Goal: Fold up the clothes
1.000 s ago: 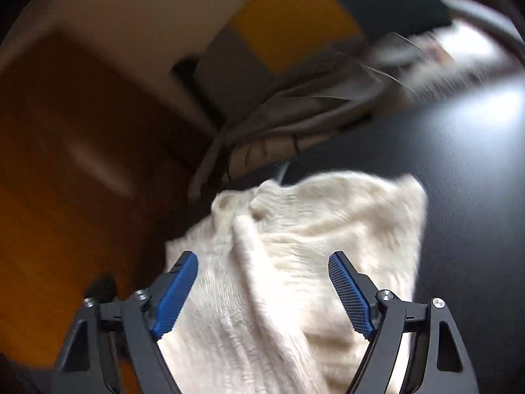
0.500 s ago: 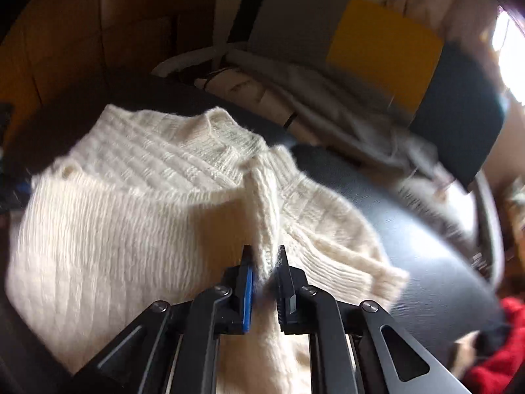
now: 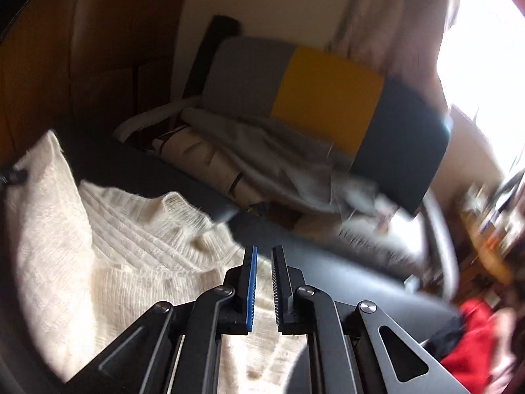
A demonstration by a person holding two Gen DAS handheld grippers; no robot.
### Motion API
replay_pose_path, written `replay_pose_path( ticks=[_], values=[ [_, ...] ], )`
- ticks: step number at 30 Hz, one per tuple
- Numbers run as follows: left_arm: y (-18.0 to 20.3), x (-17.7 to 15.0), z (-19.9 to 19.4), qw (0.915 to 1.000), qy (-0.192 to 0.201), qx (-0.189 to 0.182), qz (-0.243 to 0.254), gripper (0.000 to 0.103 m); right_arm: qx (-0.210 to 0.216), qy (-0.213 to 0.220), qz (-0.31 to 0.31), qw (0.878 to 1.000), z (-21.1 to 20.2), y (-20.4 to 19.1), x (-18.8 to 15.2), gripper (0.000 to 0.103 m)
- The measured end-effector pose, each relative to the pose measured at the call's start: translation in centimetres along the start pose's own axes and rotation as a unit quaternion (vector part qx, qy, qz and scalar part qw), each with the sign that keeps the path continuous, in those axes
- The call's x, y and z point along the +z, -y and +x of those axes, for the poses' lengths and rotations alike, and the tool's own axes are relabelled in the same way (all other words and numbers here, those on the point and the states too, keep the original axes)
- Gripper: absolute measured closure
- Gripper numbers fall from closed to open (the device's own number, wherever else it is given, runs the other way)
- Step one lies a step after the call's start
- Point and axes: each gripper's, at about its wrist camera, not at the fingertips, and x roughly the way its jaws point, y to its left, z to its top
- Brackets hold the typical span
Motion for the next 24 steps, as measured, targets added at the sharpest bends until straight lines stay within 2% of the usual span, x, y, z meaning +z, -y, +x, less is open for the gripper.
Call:
replay_pose_path(
  ticks=[1,2,3,4,10,12,13,14,15,17,20,22,24],
  values=[
    [-0.2,-0.2,0.5,1.0000,-0.007,0.003,0.001,0.098,0.055,0.001,0.029,0.998,0.6,1.0,-0.2,0.088],
    [-0.4,-0.6,0.9,0.9999,-0.014,0.006,0.001,0.098,0.110,0.000,0.053,0.993,1.5,1.8,-0.5,0.072],
    [-0.5,-1.0,1.2,0.9998,-0.019,0.006,0.000,0.098,0.115,-0.018,0.051,0.992,2.8,1.7,-0.9,0.047],
    [-0.7,-1.5,1.2,0.9997,-0.023,0.008,-0.001,0.098,0.120,-0.036,0.049,0.991,4.1,1.6,-1.2,0.038],
    [-2.3,-3.4,0.6,0.9987,-0.038,0.020,-0.025,0.098,0.148,-0.100,0.024,0.984,9.3,-0.3,-2.9,0.036],
    [-2.7,-3.9,0.5,0.9983,-0.043,0.024,-0.032,0.098,0.122,-0.114,-0.024,0.986,9.8,-2.2,-3.5,0.036],
    [-2.6,-4.0,0.3,0.9984,-0.042,0.025,-0.030,0.098,0.103,-0.119,-0.048,0.986,9.9,-3.1,-3.8,0.043],
    [-2.3,-4.0,0.1,0.9986,-0.038,0.025,-0.026,0.098,0.084,-0.123,-0.071,0.986,10.0,-4.0,-4.1,0.079],
    [-2.0,-4.1,-0.1,0.9989,-0.034,0.026,-0.022,0.098,0.069,-0.115,-0.087,0.987,9.6,-4.7,-4.3,0.096],
    [-1.5,-4.0,-0.7,0.9992,-0.024,0.027,-0.016,0.098,0.032,-0.106,-0.133,0.985,8.5,-6.2,-4.5,0.096],
    [-0.8,-3.2,-1.9,0.9996,0.001,0.025,-0.012,0.098,-0.024,-0.096,-0.208,0.973,6.4,-8.4,-4.2,0.096],
    [-0.3,-2.3,-2.6,0.9996,0.020,0.021,-0.007,0.098,-0.049,-0.073,-0.222,0.971,4.5,-8.5,-3.3,0.096],
    [0.0,-1.3,-3.0,0.9992,0.034,0.020,-0.004,0.098,-0.073,-0.049,-0.207,0.974,2.7,-7.3,-1.9,0.096]
  ],
)
